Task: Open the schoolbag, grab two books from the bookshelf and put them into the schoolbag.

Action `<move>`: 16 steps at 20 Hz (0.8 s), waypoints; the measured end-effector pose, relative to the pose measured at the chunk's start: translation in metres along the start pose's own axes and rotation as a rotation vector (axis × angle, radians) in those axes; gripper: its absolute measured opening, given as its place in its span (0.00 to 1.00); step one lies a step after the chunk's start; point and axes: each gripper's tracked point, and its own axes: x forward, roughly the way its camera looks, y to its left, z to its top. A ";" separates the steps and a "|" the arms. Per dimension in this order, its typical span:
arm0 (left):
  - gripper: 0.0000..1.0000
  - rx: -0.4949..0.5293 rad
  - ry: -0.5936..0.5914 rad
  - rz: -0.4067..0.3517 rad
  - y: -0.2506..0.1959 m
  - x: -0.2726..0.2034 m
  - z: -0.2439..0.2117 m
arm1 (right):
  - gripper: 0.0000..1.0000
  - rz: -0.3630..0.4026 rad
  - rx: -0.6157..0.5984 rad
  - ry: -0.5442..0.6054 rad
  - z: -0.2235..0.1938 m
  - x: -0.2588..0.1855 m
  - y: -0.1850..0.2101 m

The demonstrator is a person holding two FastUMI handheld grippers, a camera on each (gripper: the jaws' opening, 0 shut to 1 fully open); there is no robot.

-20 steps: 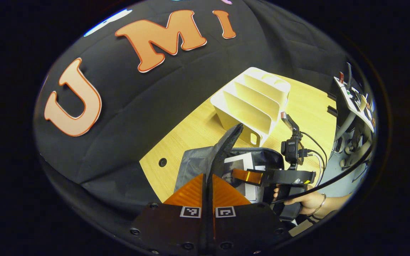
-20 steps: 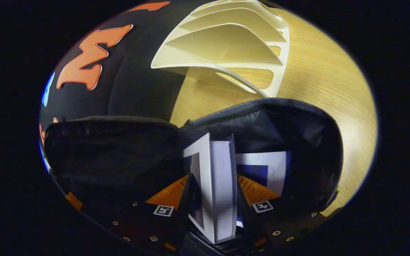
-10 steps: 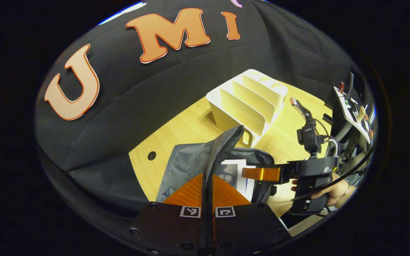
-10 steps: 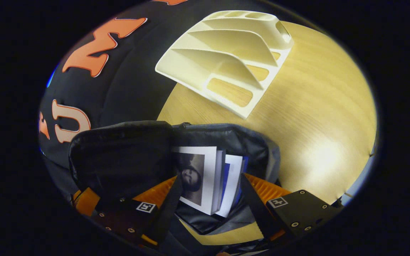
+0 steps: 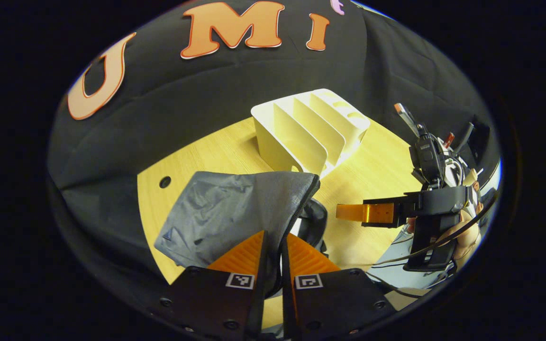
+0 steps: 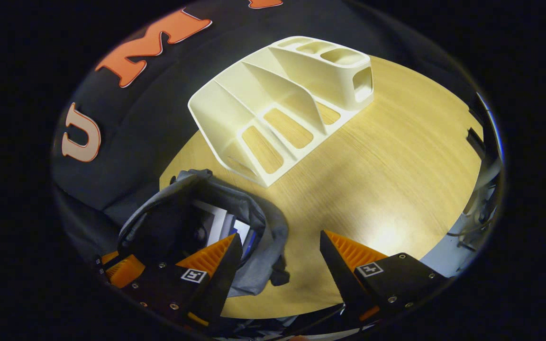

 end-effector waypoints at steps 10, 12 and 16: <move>0.98 -0.177 -0.070 0.083 -0.061 0.036 0.010 | 0.99 -0.022 -0.253 -0.033 0.064 -0.019 -0.061; 0.99 -0.212 -0.149 0.147 -0.071 0.038 0.031 | 0.98 -0.011 -0.322 -0.087 0.092 -0.035 -0.069; 0.99 -0.280 -0.319 0.230 -0.102 0.022 0.076 | 0.99 0.012 -0.415 -0.250 0.158 -0.089 -0.076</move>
